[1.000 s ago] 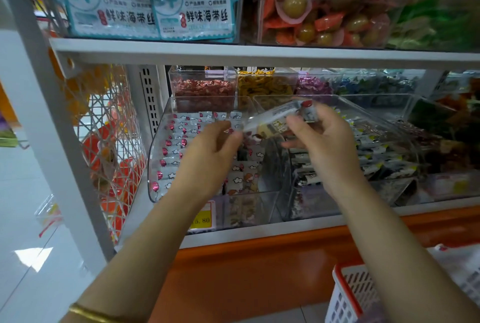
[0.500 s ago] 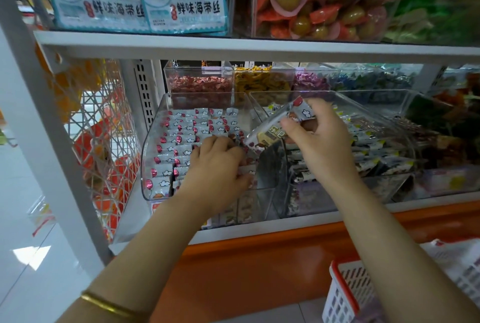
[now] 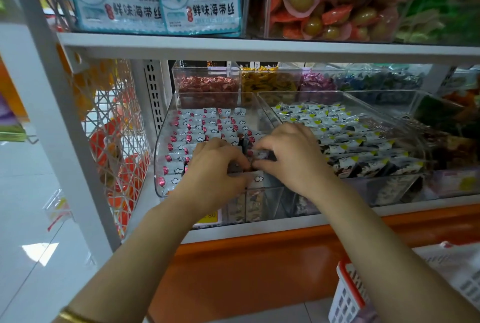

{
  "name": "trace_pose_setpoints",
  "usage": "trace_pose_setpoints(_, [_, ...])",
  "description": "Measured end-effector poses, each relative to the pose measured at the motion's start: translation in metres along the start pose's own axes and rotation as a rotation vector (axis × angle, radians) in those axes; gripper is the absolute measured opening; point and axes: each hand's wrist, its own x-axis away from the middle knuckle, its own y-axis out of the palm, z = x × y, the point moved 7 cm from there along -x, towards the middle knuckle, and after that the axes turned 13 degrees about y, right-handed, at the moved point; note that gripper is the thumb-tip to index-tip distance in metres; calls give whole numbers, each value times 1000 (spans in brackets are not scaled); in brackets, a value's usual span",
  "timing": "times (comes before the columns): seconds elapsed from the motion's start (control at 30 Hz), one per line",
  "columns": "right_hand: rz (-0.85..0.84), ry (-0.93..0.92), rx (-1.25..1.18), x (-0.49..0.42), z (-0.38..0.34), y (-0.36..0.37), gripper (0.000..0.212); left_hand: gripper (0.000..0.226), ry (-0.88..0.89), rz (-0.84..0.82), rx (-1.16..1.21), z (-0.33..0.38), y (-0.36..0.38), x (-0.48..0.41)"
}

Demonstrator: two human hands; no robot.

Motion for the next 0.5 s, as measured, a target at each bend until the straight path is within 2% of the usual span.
trace_pose_setpoints(0.1, [-116,-73,70,-1,-6,12,22,11,-37,61,48,-5,-10,-1])
trace_pose_setpoints(0.23, [-242,-104,124,-3,-7,25,30,15,-55,75,50,-8,-13,0])
trace_pose_setpoints(0.33, [-229,-84,51,-8,-4,20,30,17,-53,72,31,-9,-12,-1])
trace_pose_setpoints(0.5, [-91,-20,-118,-23,5,2,29,16,-83,87,49,-14,-13,-2])
